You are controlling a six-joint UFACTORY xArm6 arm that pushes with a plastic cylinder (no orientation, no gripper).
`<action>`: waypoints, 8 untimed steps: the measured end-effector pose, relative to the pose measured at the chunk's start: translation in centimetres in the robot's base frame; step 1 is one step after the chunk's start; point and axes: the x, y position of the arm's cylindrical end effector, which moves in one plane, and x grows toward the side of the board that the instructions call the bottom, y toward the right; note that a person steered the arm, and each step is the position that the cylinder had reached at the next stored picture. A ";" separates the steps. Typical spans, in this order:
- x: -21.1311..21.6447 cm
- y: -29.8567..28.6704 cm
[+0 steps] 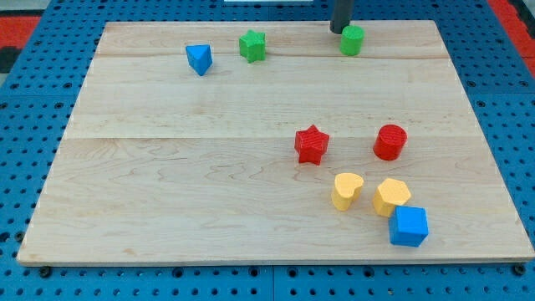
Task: Push the blue triangle close to the green star
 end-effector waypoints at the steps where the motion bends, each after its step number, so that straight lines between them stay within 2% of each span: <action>1: -1.7 -5.8; 3: -1.6 -22.0; 4: 3.6 -18.3; 5: 5.2 -10.3; 6: 5.2 -6.0; 8: 12.3 -15.9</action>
